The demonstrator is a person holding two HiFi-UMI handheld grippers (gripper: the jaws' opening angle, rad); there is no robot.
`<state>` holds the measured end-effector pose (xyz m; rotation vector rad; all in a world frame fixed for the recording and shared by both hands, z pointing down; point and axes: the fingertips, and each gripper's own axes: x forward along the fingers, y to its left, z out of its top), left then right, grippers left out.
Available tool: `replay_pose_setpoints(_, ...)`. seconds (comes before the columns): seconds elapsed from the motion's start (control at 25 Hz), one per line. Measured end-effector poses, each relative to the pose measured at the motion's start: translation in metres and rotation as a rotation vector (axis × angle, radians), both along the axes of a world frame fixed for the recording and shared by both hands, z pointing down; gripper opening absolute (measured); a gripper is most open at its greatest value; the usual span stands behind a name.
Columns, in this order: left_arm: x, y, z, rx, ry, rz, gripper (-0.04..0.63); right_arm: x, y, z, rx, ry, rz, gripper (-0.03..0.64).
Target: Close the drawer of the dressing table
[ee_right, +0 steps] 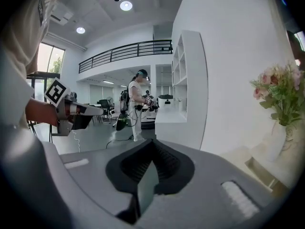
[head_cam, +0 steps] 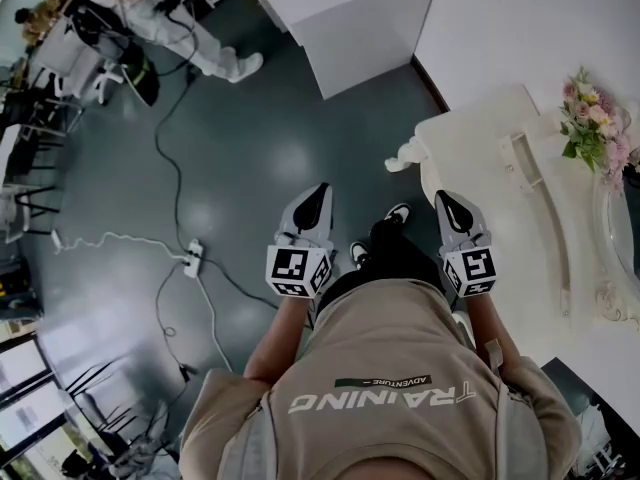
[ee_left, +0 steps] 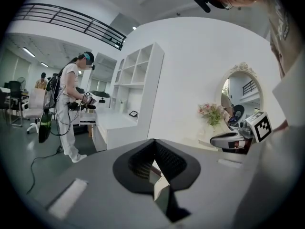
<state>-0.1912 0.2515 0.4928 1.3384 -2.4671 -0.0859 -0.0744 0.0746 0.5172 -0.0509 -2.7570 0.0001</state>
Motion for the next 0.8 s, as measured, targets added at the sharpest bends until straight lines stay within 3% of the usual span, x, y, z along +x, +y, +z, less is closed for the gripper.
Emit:
replay_pose_setpoints(0.28,-0.037,-0.067,-0.01,-0.041,-0.038,0.099,0.018,-0.039,-0.049,0.004,-0.025,-0.055,0.061,0.002)
replay_pose_setpoints(0.48,-0.056,-0.149,-0.022,-0.044,-0.083,0.246,0.018,-0.042,-0.112,0.005,-0.017,-0.077,0.204,0.002)
replay_pose_setpoints(0.8,-0.042,-0.269,-0.034,-0.034,-0.111,0.475,0.018,-0.017,-0.19,0.009,-0.024,-0.071,0.383,0.003)
